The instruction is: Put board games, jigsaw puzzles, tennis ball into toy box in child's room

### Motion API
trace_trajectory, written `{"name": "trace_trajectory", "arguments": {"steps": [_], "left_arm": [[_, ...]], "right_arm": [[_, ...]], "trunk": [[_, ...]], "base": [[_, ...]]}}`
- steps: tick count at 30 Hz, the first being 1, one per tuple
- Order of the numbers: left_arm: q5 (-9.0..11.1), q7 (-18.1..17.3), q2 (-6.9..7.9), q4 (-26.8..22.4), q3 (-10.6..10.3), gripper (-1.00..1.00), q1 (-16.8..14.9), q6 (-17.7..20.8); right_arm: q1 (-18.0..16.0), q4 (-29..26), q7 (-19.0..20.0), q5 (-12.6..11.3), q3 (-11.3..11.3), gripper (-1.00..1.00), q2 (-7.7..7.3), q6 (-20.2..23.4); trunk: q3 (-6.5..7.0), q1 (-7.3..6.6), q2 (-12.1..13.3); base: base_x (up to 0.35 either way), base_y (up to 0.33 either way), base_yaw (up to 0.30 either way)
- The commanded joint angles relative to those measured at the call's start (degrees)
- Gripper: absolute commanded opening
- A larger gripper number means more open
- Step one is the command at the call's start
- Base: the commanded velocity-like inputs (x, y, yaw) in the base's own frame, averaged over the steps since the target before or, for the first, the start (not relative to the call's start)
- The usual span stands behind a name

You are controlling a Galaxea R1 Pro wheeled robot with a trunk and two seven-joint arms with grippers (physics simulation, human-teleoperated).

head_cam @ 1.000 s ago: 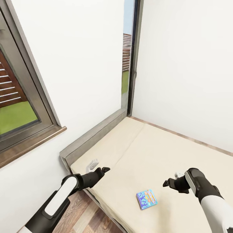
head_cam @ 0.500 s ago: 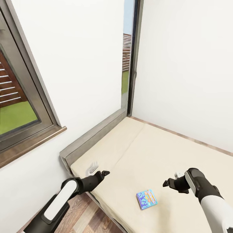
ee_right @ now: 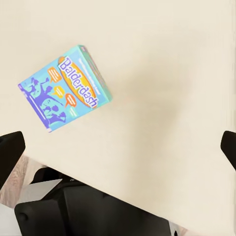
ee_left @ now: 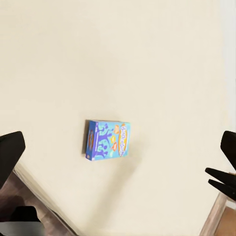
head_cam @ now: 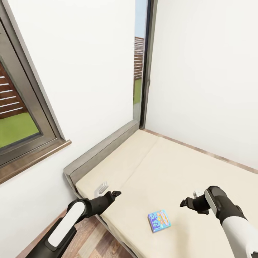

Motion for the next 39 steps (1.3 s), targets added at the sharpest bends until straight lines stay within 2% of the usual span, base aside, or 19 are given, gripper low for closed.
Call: {"name": "trace_trajectory", "arguments": {"steps": [1, 17, 26, 39], "left_arm": [[0.6, 0.6, 0.03, -0.1, -0.1, 1.0, 0.0, -0.1], [1.1, 0.3, -0.19, -0.4, 0.4, 1.0, 0.1, -0.2], [1.4, 0.5, -0.04, -2.1, 0.5, 1.0, 0.0, 0.6], [0.8, 0.4, 0.41, -3.1, 0.5, 1.0, -0.1, 1.1]], "right_arm": [[0.0, 0.0, 0.1, 0.1, -0.1, 1.0, 0.03, 0.3], [0.0, 0.0, 0.2, 0.1, -0.1, 1.0, 0.06, 0.3], [0.0, 0.0, 0.3, 0.1, -0.1, 1.0, 0.0, 0.3], [0.0, -0.1, 0.5, 0.0, -0.1, 1.0, -0.02, 0.3]], "trunk": [[-0.07, 0.01, -0.1], [-0.07, 0.01, -0.1], [-0.07, 0.01, -0.1], [-2.4, 2.86, -5.3]], "base": [[0.0, -0.042, 0.023], [0.0, -0.012, 0.035], [0.0, -0.001, 0.004], [0.0, 0.0, 0.0]]}}
